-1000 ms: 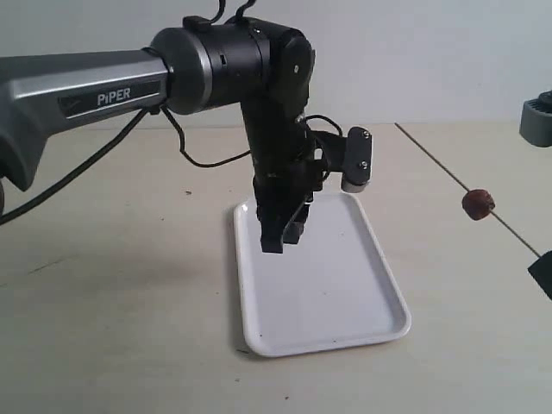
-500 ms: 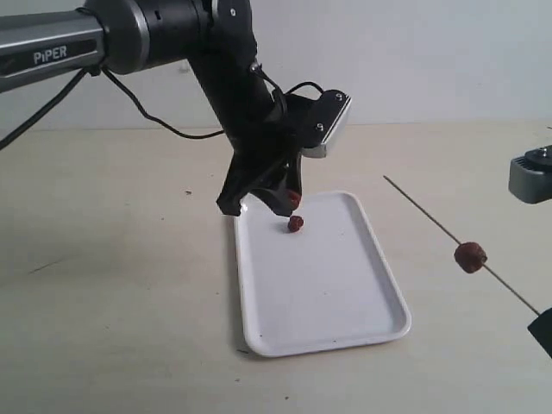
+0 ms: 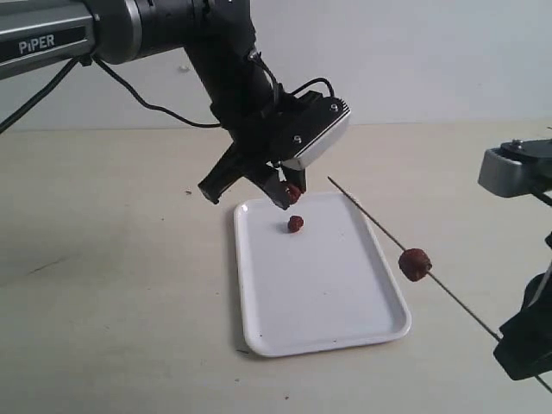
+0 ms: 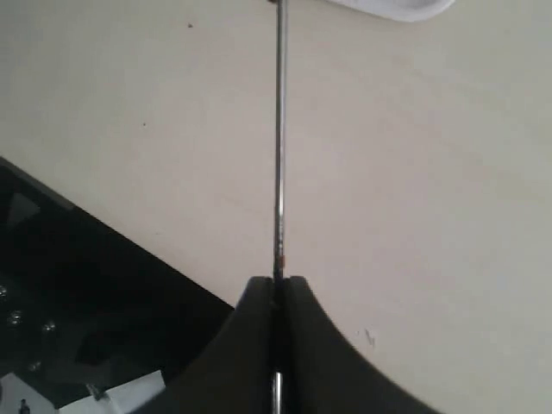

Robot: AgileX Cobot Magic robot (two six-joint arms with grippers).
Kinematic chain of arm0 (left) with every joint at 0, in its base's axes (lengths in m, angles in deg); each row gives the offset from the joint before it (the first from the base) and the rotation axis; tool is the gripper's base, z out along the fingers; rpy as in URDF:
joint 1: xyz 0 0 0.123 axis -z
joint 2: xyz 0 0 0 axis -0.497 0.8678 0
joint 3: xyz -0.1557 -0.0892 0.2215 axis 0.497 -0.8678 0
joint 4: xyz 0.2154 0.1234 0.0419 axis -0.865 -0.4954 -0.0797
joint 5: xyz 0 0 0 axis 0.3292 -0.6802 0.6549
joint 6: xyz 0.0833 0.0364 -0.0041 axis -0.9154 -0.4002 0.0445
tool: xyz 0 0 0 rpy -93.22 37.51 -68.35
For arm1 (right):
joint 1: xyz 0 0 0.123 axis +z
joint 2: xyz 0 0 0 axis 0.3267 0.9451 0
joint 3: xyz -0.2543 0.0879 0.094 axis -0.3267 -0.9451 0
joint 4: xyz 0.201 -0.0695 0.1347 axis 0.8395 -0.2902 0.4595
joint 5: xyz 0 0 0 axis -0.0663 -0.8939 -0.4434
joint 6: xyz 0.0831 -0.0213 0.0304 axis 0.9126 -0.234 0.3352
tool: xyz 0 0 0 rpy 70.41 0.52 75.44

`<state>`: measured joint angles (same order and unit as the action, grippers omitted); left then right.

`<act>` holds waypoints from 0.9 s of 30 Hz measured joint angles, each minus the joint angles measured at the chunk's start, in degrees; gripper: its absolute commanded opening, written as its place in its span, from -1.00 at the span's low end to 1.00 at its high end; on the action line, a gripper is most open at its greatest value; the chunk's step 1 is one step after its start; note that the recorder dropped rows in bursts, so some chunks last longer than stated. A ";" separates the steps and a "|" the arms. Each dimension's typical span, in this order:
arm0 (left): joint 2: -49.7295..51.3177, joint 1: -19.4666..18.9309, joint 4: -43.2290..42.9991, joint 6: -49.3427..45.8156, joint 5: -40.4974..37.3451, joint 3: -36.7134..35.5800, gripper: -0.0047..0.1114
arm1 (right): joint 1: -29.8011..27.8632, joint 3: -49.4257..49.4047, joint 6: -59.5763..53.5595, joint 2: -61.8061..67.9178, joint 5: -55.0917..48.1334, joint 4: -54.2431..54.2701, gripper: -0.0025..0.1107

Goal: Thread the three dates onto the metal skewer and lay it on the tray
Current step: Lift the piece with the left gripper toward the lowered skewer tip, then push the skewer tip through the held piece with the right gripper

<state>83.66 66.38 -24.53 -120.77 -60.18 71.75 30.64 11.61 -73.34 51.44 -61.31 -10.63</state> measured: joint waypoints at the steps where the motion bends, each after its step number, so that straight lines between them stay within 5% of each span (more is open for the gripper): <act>1: 0.00 0.00 -0.34 -0.49 0.00 0.00 -0.39 | 0.00 0.00 -0.31 0.57 0.00 0.97 -0.96; 27: 0.00 2.57 -9.65 -1.51 3.89 0.00 -0.39 | 0.00 0.00 -4.18 10.02 0.23 11.49 -0.96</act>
<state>83.66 68.94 -34.18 -122.27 -56.29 71.75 30.64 11.61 -77.52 61.46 -61.07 0.86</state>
